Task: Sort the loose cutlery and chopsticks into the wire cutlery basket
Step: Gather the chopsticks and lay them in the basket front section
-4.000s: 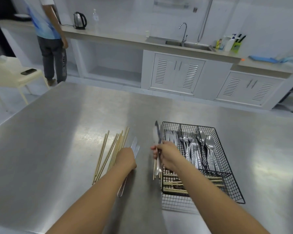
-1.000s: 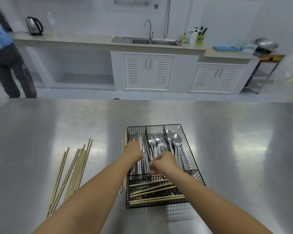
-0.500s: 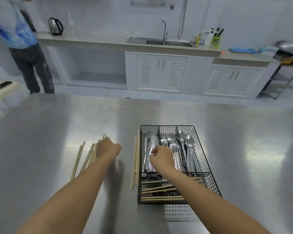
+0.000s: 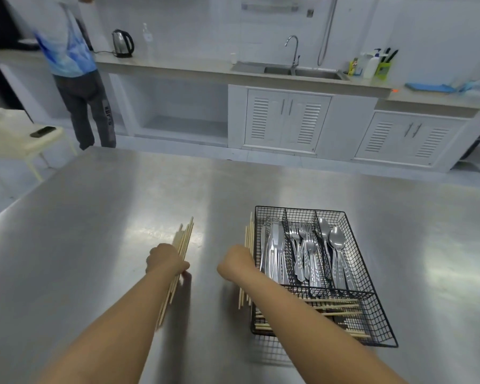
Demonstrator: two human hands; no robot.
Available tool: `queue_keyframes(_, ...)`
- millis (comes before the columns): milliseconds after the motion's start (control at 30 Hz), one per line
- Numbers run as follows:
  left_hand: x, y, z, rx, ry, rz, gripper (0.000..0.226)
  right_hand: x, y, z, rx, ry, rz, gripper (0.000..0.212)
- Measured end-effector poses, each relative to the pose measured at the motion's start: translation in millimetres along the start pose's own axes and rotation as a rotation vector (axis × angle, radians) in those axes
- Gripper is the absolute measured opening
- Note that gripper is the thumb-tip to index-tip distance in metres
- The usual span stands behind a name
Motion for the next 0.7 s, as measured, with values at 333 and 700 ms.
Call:
queue_keyframes(333, -32.5, -16.3, 23.1, 0.091, 0.105, 0.209, 0.022, 2.6, 27.8, 13.7, -0.033, -0.252, 0.150, 0.040)
queue_keyframes(700, -29.0, -15.3, 38.1, 0.074, 0.175, 0.297, 0.024, -3.8, 36.0, 17.3, -0.137, -0.345, 0.273, 0.051)
Point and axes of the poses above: each hand's wrist, its own y-axis towards the middle knuckle, its own z-axis out of the palm, x = y × z, the point moved 6 cm from there along y, towards the middle knuckle, and after that the axes turned 2 degrees about -y, right-handed, at the moved point
